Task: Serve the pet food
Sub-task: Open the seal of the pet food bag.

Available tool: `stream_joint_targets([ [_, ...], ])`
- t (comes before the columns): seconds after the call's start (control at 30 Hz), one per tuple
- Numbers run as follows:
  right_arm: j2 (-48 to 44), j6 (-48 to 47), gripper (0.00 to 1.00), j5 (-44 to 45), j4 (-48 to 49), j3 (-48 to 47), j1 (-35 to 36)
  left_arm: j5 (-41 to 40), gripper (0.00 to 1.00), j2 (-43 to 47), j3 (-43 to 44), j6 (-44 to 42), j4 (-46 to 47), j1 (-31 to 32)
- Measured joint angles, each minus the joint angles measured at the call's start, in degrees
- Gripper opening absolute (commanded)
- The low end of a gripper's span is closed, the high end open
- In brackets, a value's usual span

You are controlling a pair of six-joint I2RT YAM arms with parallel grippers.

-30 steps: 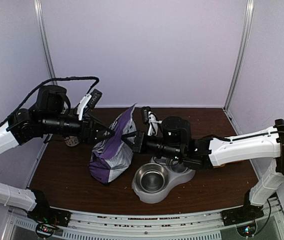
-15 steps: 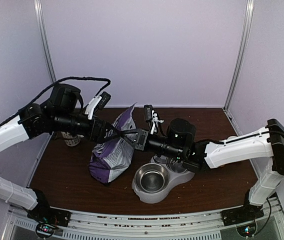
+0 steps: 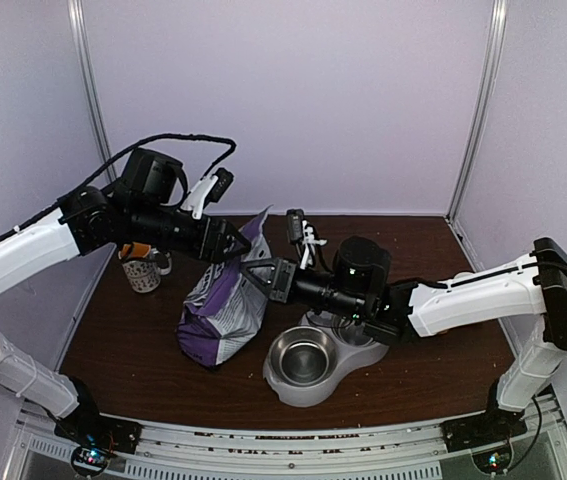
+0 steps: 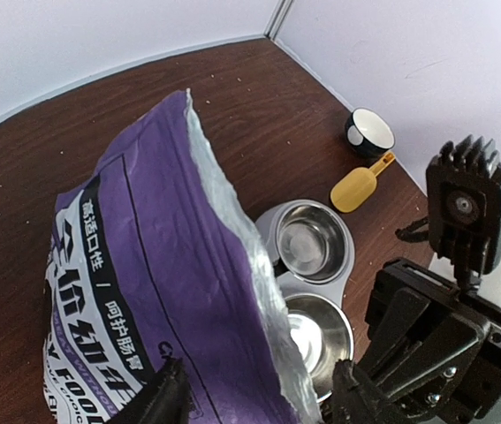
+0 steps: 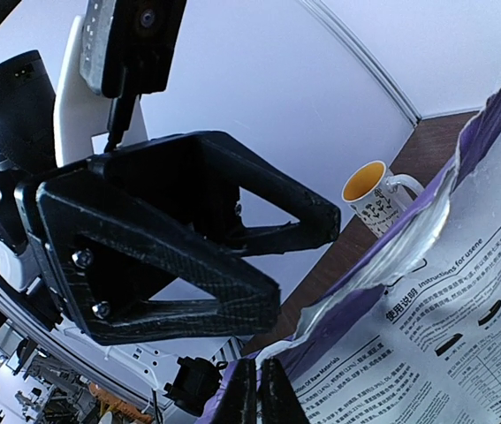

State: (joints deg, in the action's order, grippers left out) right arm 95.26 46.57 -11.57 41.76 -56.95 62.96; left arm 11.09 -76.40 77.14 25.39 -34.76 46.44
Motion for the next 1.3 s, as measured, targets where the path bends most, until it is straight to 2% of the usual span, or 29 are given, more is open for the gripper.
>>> stream_joint_targets([
  [0.17,0.00,-0.13,0.00,-0.02,0.00,0.00,0.00,-0.31,0.43,-1.70,1.66,-0.76,-2.03,0.00],
  [0.57,0.00,-0.57,0.00,-0.02,-0.44,0.00,0.00,-1.90,0.42,-4.39,4.66,-3.23,-6.95,-0.02],
  [0.67,0.00,-1.25,0.00,-0.11,-0.61,0.00,0.00,-1.62,0.38,-5.29,5.73,-3.91,-7.63,-0.13],
  [0.77,0.00,-1.99,0.00,-0.24,-1.33,0.00,0.00,-0.50,0.28,-6.16,6.14,-4.28,-7.96,-0.55],
  [0.93,0.00,-4.20,0.00,-0.50,-3.37,0.00,-0.07,1.79,0.01,-8.28,7.89,-5.33,-9.55,-0.85],
  [1.3,0.00,-6.16,0.00,1.49,-10.21,-2.43,-0.11,0.70,0.00,-8.39,8.35,-6.10,-10.97,-1.03],
])
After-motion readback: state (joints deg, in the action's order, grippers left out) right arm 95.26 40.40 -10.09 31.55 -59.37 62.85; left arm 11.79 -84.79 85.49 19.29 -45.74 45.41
